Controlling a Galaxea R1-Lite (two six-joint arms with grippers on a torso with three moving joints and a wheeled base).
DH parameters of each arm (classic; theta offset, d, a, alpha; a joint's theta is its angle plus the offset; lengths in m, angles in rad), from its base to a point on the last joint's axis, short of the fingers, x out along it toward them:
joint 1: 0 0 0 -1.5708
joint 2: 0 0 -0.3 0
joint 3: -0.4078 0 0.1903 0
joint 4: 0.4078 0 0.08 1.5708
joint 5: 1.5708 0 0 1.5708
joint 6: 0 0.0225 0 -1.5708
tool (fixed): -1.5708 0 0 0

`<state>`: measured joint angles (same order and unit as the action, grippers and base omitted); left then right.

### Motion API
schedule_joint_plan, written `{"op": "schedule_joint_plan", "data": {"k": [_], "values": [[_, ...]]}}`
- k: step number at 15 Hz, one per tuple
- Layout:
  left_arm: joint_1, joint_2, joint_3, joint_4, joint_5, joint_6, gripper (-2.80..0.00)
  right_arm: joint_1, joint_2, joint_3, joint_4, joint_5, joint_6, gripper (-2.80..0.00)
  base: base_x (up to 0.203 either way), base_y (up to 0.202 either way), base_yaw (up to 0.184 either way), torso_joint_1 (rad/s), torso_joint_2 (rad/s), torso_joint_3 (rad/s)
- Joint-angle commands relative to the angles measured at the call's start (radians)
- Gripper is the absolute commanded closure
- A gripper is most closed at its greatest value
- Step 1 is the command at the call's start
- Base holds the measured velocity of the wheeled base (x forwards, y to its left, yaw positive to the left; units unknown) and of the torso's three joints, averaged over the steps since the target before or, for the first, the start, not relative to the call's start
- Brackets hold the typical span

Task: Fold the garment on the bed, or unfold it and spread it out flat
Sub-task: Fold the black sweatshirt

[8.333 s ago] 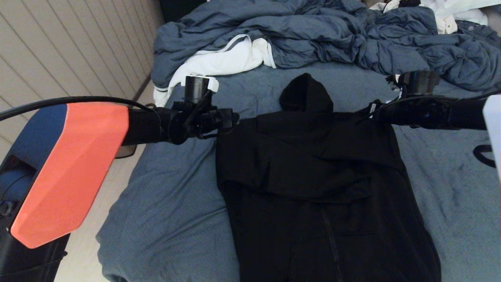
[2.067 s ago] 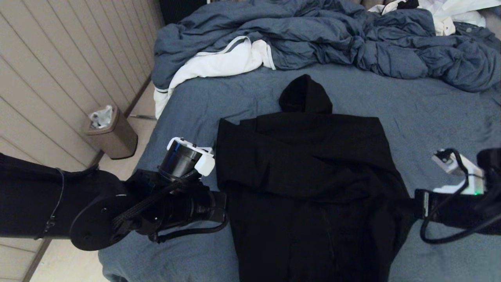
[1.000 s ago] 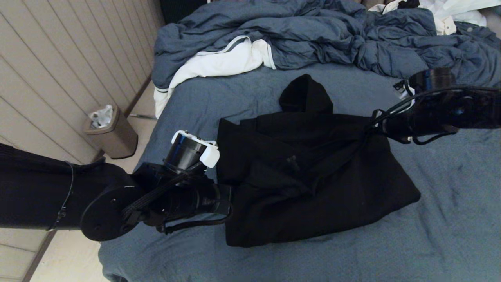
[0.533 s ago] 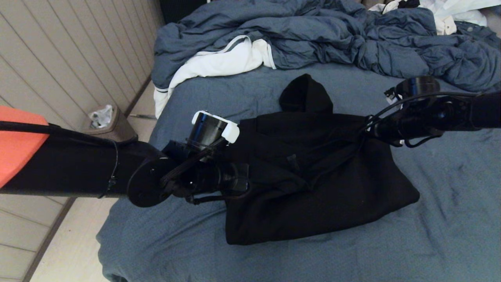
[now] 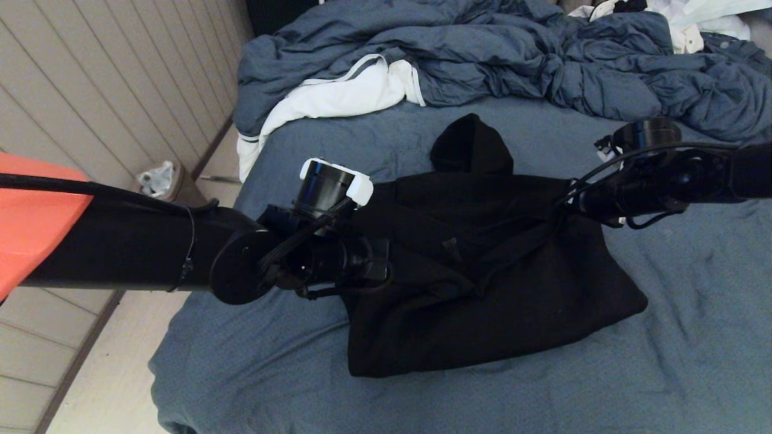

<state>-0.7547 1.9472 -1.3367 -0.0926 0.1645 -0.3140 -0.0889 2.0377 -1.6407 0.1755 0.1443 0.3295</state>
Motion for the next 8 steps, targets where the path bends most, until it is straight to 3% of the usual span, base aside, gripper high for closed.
{"op": "schedule_joint_plan", "data": {"k": [1,4,6,8], "values": [[0.001,0.003,-0.013,-0.004,0.0,-0.001,-2.8,0.0,-0.009,0.002,0.001,0.001,0.002,0.0,0.0,0.0,0.0,0.0,0.0,0.0],[0.0,0.038,-0.022,-0.041,-0.003,0.024,-2.8,0.0,-0.016,0.009,0.001,0.003,0.002,0.0,0.0,0.0,0.0,0.0,0.0,0.0],[-0.003,0.048,-0.005,-0.091,-0.061,0.078,-2.8,0.0,-0.017,0.012,0.001,0.001,0.0,0.0,0.0,0.0,0.0,0.0,0.0,0.0],[-0.019,0.05,0.014,-0.096,-0.074,0.096,-2.8,-0.001,-0.017,0.013,0.001,0.002,0.0,0.0,0.0,0.0,0.0,0.0,0.0,0.0]]}}
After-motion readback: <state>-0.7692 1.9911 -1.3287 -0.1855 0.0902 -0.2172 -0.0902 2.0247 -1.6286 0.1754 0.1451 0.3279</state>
